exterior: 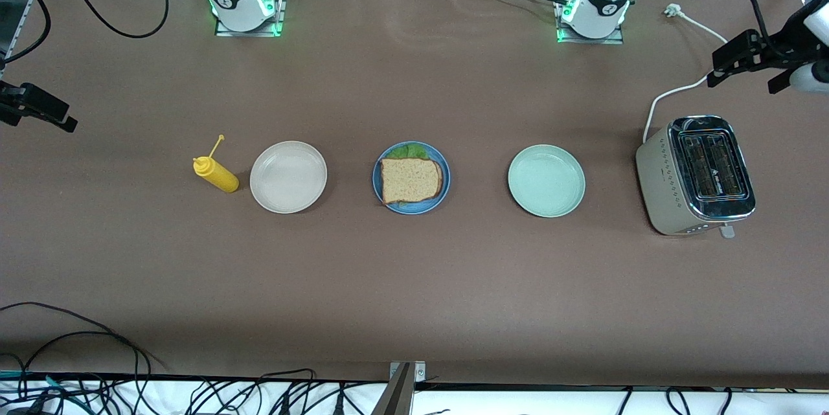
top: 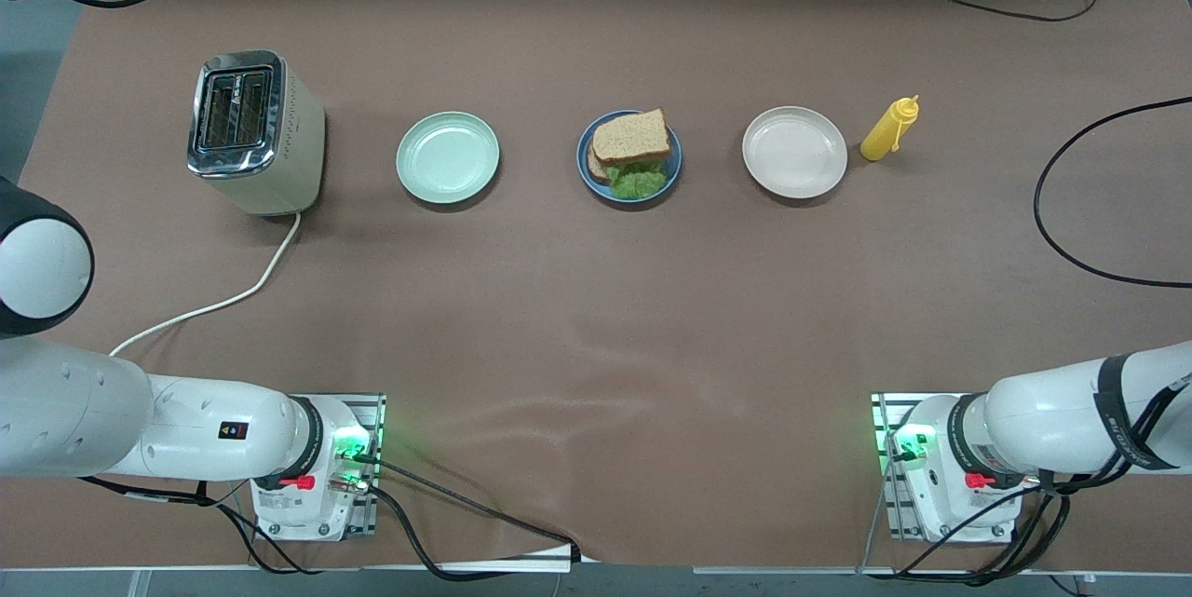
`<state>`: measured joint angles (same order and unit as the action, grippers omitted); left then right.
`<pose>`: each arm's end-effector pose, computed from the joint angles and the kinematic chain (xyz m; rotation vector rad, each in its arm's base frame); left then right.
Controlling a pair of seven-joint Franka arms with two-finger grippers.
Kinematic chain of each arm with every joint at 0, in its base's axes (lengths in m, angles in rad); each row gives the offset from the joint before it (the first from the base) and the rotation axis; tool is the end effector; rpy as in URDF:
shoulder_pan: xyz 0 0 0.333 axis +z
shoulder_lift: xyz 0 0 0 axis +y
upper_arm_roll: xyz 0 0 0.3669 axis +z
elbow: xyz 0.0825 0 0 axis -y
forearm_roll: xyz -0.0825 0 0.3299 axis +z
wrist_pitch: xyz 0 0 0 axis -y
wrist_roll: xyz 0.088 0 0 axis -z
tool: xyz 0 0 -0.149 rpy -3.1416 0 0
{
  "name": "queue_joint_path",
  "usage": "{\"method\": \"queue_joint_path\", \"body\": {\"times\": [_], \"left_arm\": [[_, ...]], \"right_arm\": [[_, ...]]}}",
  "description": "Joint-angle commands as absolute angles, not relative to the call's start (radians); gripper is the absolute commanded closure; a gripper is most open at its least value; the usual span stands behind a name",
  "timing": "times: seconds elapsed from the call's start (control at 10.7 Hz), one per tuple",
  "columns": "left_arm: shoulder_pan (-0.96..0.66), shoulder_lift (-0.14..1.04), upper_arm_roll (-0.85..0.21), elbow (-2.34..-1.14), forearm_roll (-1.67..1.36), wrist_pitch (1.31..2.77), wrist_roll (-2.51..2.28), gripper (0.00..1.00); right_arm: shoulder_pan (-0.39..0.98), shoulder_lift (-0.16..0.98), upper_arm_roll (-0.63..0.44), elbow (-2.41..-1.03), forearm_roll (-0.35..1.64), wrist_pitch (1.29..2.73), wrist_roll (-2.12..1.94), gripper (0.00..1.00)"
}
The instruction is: Make sandwich in blue plate with both arms
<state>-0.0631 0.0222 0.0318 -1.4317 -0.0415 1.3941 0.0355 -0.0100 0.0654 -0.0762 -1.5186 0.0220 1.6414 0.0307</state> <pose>0.4871 -0.0222 0.6645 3.0977 -0.1129 -0.0926 0.5320 -0.0413 0.6283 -3.1195 0.1835 -0.0907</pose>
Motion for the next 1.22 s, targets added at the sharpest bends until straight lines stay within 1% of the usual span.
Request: {"method": "queue_joint_path", "body": {"times": [0.0,0.19,0.28,0.56,0.75,1.12], "left_arm": [[-0.071,0.051,0.032,-1.411,-0.021,1.399,0.063,0.0],[-0.071,0.049,0.022,-1.422,-0.021,1.411,0.061,0.0],[-0.071,0.049,0.021,-1.424,-0.021,1.411,0.061,0.0],[-0.069,0.037,0.021,-1.449,-0.021,1.419,0.063,0.0],[-0.067,0.023,0.021,-1.476,-0.023,1.454,0.061,0.0],[-0.067,0.023,0.021,-1.476,-0.023,1.454,0.061,0.0]], "right_arm": [[-0.011,0.057,-0.077,-1.499,0.028,1.615,0.022,0.0],[-0.008,0.055,-0.066,-1.483,0.0,1.524,0.02,0.0],[-0.003,0.055,-0.033,-1.483,-0.026,1.5,0.021,0.0],[-0.003,0.055,-0.028,-1.483,-0.037,1.499,0.018,0.0],[-0.005,0.055,-0.032,-1.483,-0.032,1.499,0.017,0.0],[-0.005,0.055,-0.029,-1.483,-0.032,1.496,0.017,0.0]]}}
